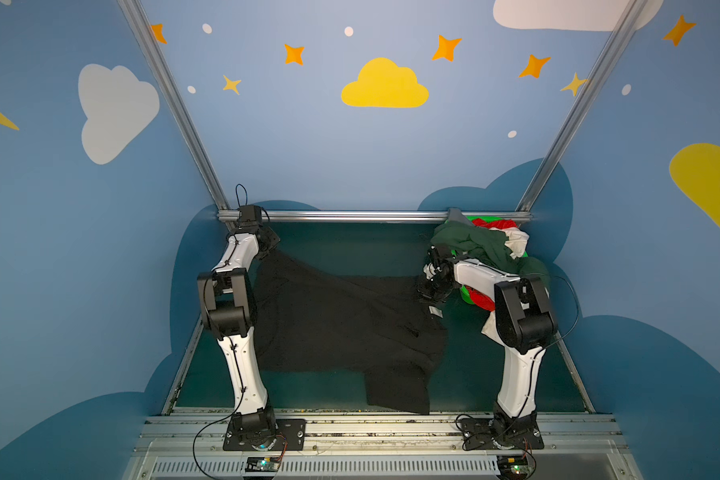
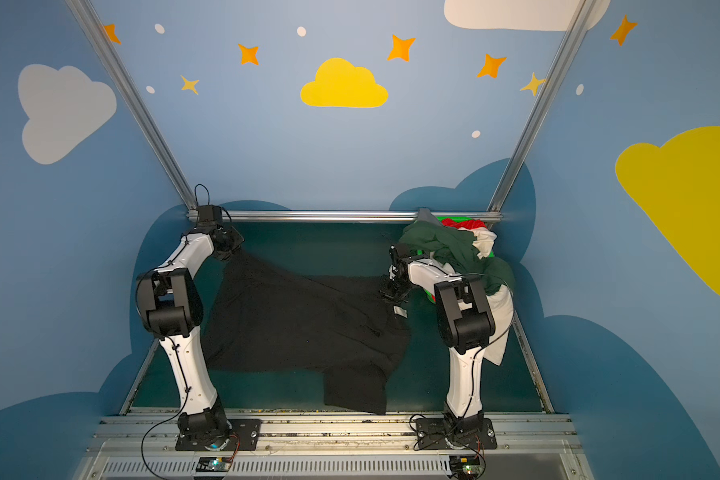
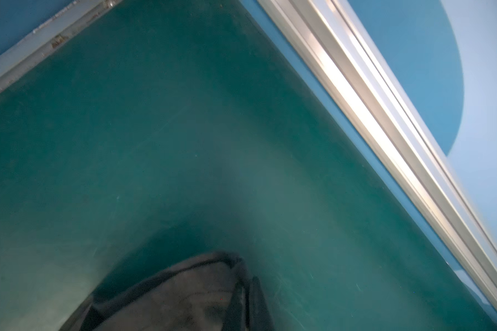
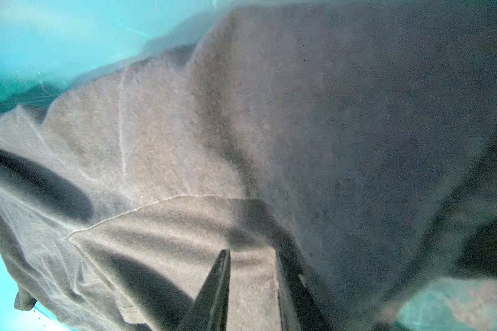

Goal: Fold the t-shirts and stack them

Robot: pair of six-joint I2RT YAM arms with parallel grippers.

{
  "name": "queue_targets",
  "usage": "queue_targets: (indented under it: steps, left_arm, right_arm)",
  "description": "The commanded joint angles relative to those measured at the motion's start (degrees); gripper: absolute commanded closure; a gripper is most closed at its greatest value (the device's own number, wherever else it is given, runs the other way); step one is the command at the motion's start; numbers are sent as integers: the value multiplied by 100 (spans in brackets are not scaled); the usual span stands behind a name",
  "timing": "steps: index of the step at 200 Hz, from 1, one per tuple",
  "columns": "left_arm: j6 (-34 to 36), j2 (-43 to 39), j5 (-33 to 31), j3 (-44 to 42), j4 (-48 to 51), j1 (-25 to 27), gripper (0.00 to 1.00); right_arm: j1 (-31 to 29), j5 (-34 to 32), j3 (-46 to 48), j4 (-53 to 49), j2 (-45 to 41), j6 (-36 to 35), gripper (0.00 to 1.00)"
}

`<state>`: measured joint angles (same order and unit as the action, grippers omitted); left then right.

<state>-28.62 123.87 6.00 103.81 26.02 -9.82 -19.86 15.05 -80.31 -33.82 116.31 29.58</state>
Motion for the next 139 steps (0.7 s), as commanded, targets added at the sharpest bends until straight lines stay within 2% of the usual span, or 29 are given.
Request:
queue_targets:
  steps: [1, 63, 117, 139]
  left_arm:
    - [221, -532, 122, -330, -439, -7, 96]
    - [-331, -1932, -346, -3152, -2285, -2, 96]
    - [-420, -2738, -891, -4532, -2896, 12, 96]
    - [-449, -2963, -1367, -4844, -2922, 14, 96]
  right_arm:
    - [28, -292, 182, -321, -35, 13, 71]
    - [26, -250, 197, -344, -35, -16, 71]
    - [26, -318, 268, -397, -74, -77, 71]
    - [26, -262, 253, -389, -39, -70, 71]
